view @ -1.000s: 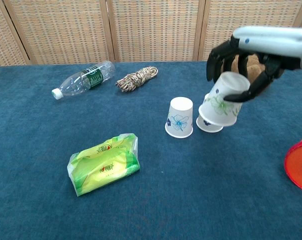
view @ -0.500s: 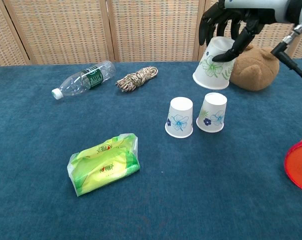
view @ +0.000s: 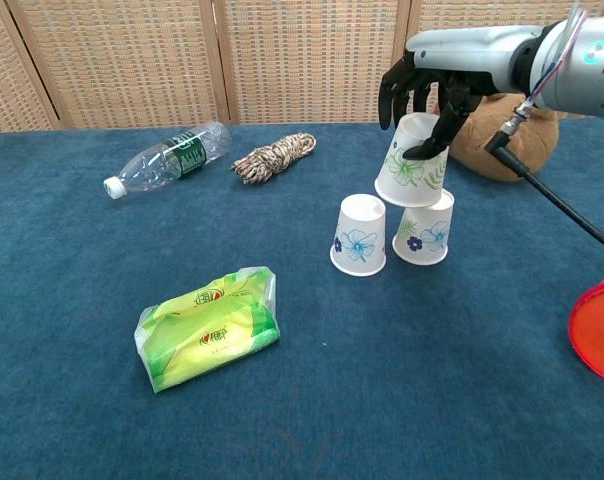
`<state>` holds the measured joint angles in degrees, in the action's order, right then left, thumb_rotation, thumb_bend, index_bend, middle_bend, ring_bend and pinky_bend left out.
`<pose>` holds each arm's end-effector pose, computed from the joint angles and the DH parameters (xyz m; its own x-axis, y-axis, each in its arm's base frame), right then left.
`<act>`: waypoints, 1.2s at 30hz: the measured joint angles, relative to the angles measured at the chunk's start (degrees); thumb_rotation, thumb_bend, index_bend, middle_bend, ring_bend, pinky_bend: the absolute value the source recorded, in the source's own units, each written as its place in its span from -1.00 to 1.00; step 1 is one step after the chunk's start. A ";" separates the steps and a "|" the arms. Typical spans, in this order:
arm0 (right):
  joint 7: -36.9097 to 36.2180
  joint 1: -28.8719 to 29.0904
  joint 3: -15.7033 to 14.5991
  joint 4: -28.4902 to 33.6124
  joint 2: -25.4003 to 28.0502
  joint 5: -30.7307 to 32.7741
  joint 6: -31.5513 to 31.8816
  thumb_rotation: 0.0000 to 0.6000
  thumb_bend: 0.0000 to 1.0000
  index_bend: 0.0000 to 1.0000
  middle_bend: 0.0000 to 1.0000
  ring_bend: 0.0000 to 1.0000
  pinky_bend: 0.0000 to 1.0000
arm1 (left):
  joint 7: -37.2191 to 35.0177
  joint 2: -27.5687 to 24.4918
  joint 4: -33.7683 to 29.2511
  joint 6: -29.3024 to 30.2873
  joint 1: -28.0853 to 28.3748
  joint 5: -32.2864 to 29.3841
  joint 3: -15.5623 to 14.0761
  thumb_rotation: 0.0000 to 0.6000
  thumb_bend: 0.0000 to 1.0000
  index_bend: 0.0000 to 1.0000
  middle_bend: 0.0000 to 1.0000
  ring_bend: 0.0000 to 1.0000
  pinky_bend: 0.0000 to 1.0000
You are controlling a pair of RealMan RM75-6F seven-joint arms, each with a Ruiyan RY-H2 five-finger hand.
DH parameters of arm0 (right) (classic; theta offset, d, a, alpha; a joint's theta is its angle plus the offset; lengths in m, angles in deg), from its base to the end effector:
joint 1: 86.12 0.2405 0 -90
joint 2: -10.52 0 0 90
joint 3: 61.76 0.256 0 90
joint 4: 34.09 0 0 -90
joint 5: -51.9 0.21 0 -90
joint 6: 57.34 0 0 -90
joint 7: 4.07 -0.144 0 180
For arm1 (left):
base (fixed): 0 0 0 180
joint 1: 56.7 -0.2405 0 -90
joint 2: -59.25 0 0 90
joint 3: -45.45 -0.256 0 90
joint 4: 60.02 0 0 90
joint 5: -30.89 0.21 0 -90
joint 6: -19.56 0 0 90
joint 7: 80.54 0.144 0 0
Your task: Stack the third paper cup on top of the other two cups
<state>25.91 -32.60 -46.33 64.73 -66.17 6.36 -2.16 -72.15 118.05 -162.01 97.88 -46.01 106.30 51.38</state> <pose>-0.0763 -0.3750 0.0470 0.4555 -0.2086 0.8654 -0.8541 -0.3764 0.3588 -0.2878 0.2178 0.1721 0.4310 0.0504 0.9010 0.9001 0.0470 -0.4332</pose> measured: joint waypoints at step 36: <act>3.17 2.70 -1.52 -1.98 -3.19 5.05 1.71 1.00 -0.30 -0.39 -0.54 -0.61 -0.15 | -0.42 -0.18 -0.05 -0.38 0.20 -0.58 0.05 1.00 -0.67 -1.00 -1.00 -1.00 -1.00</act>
<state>29.08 -29.90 -47.85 62.74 -69.36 11.41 -0.45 -72.58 117.87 -162.06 97.50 -45.81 105.72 51.42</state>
